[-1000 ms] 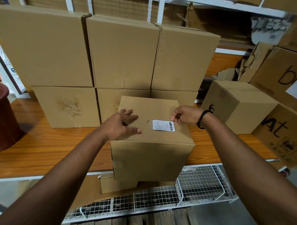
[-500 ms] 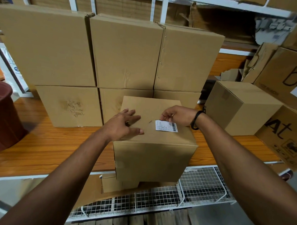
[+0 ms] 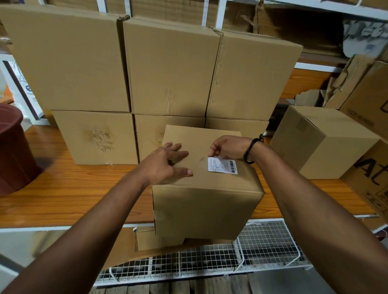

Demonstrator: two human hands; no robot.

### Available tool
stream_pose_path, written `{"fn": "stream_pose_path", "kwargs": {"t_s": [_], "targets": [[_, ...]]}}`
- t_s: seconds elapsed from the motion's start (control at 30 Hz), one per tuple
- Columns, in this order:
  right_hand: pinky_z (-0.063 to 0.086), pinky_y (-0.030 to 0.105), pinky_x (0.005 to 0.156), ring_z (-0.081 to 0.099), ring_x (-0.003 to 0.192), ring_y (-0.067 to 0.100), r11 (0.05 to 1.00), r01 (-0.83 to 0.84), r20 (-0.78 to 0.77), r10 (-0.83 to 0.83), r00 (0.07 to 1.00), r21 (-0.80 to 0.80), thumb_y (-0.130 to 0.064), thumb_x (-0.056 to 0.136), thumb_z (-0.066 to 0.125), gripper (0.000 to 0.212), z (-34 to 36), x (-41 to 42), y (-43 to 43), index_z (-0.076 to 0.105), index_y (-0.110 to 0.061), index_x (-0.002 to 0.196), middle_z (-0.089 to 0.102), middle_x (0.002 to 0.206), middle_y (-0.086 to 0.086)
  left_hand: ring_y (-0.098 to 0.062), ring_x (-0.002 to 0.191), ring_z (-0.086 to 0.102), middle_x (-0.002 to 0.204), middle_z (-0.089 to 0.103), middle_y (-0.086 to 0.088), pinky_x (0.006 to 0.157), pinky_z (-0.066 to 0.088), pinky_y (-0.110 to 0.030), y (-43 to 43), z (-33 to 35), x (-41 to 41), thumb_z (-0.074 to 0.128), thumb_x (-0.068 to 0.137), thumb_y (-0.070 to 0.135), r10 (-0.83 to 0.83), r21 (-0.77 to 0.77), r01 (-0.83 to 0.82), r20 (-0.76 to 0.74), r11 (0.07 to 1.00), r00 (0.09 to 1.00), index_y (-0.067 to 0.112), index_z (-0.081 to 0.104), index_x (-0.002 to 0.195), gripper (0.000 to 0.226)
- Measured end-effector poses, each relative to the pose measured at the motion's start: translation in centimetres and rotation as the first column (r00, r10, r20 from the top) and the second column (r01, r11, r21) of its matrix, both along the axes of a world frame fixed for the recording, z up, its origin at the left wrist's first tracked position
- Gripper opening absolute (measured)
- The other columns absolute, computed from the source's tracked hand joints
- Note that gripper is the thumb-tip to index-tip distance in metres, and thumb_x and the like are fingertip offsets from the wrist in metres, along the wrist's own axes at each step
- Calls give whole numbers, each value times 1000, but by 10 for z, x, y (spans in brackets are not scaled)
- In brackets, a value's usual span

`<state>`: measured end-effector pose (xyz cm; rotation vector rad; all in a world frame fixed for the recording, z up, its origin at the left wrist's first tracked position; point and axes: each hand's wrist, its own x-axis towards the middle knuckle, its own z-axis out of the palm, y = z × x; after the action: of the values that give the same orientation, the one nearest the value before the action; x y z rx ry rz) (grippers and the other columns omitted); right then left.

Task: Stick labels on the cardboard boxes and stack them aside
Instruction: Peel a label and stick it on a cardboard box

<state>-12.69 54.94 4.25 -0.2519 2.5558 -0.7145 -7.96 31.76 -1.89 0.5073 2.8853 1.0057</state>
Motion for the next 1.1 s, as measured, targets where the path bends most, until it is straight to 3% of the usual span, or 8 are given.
{"fn": "stream_pose_path", "kwargs": {"t_s": [0.17,0.3,0.47,0.6,0.7,0.83,0.93,1.1], "targets": [[50,34,78,60,86,14,999,-42,41,42,998,-1,14,85,42,38,1,-2,4,65,-13,100,66,90,2,-11,150,8,161,23,8,119,16,-44,0,0,1,72,79,54,0,2,0,-1,1000,1000,33,45,144,73],[47,24,72,54,83,9,999,-4,38,5,999,-39,14,86,41,38,1,-2,5,64,-12,101,60,85,-5,-10,150,9,161,24,9,119,16,-44,0,1,2,72,79,54,6,1,-6,-5,1000,1000,34,45,144,73],[50,35,86,60,95,15,997,-79,58,78,995,20,12,83,50,37,3,-4,8,64,-16,101,67,97,1,-9,150,9,161,25,9,119,17,-43,-1,0,1,74,78,54,2,22,-2,0,1000,1000,34,47,143,73],[46,26,80,55,94,12,995,-99,43,99,994,12,6,86,55,34,4,-1,8,61,-19,108,60,96,-3,-9,150,9,161,24,8,120,17,-44,-2,-1,0,74,78,54,-7,15,7,-4,1000,1000,33,47,144,74],[49,26,82,60,97,14,985,-169,63,166,984,38,-2,85,65,31,4,4,9,58,-20,110,65,102,-2,-9,150,9,161,24,9,120,17,-45,-2,-2,0,73,78,55,-8,16,9,-6,1000,1000,34,46,144,73],[47,27,88,55,100,11,990,-137,0,137,991,-19,0,84,67,42,6,6,22,60,-23,118,61,107,-4,-9,150,10,161,25,9,121,16,-46,-3,-2,0,73,79,53,-8,15,8,-12,1000,1000,34,47,143,72],[43,32,95,51,108,10,985,-143,-62,149,987,97,-7,83,70,50,7,12,33,58,-27,126,58,115,-9,-9,150,10,161,24,9,121,15,-47,-3,-3,-1,72,80,53,-16,15,16,-8,1000,1000,34,46,144,72],[44,19,73,54,95,6,987,-130,-44,134,990,93,-12,81,75,46,6,24,34,58,-24,122,59,109,-8,-9,149,10,161,25,9,121,15,-46,-2,-1,0,73,79,53,-14,23,14,-10,1000,1000,34,47,143,71]]}}
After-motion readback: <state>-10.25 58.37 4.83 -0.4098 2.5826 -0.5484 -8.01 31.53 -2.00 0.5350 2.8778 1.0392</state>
